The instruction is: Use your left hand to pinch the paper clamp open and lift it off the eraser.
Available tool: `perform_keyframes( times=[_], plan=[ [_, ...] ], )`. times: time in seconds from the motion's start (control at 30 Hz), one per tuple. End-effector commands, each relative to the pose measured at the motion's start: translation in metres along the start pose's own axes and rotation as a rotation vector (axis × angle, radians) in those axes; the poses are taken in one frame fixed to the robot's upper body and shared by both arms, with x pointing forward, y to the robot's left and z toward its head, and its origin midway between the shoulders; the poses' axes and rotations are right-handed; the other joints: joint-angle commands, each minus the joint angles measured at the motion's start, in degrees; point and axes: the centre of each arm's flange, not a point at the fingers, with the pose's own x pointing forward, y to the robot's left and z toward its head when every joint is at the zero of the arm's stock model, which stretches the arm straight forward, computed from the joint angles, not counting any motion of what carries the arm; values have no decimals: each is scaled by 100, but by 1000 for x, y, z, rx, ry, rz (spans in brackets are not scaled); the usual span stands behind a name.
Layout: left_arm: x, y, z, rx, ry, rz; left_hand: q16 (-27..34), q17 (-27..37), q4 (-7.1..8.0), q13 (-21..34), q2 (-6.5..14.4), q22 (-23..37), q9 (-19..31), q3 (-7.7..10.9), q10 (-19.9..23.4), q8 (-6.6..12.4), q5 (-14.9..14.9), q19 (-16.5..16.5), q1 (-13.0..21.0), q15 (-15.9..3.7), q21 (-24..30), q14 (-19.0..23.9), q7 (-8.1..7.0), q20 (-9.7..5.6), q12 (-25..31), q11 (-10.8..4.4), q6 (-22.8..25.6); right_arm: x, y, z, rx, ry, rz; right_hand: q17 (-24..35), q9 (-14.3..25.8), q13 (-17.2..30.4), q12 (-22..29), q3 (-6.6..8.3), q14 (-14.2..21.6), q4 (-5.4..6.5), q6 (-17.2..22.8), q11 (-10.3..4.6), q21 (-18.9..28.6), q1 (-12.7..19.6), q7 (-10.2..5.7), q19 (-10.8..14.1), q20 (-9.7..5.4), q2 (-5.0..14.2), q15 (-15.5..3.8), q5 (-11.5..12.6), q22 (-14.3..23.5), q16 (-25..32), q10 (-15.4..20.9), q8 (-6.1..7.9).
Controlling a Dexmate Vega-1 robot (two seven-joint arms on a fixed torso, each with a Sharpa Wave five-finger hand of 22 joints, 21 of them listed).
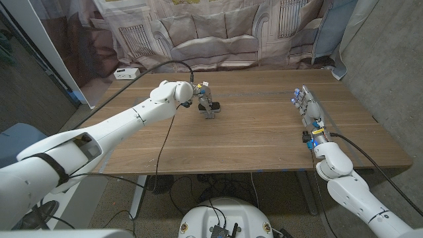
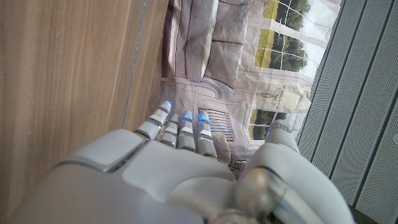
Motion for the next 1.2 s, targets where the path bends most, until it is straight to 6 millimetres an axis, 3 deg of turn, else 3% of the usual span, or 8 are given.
perform_keyframes(
  times=[0.03, 0.87, 1.0, 1.2],
  plan=[
    [-7, 3, -1, -54, -19, 32, 4, 3, 13, 22, 21, 18, 34, 56, 125, 40, -21, 97, 108, -6, 58, 117, 13, 4, 76, -10, 124, -2, 0, 2, -1, -4, -1, 14, 20, 29, -30, 4, -25, -13, -10, -45, 13, 8, -42, 0, 42, -17, -13, 13, 21, -23, 6, -22],
    [-35, 18, -3, -99, -28, 98, -5, 1, 16, 33, 43, 17, 42, 147, 358, 58, -60, 315, 208, -29, 71, 370, 9, 6, 114, -54, 386, -1, 1, 4, 3, -17, 12, 12, 19, 30, -42, 9, -33, -21, -20, -51, 18, 12, -40, 0, 42, -17, -16, 13, 22, -28, 5, -21],
    [-36, 18, -3, -131, -34, 119, 46, 17, 64, 32, 86, 12, 43, 175, 505, 72, -86, 405, 172, 108, 62, 642, 29, 2, 140, -57, 544, -2, 0, 3, 4, -16, 9, 12, 19, 30, -44, 9, -31, -20, -16, -49, 19, 10, -43, 0, 44, -16, -15, 13, 22, -27, 6, -19],
    [-37, 19, -3, -179, -52, 140, 28, 4, 17, 28, 66, 6, 44, 244, 743, 112, -97, 517, 267, 86, 55, 851, -23, -1, 191, -91, 794, -2, -2, 2, 8, -16, 5, 13, 19, 30, -45, 9, -28, -20, -14, -45, 21, 6, -39, 1, 45, -15, -8, 12, 22, -26, 10, -18]
  ],
)
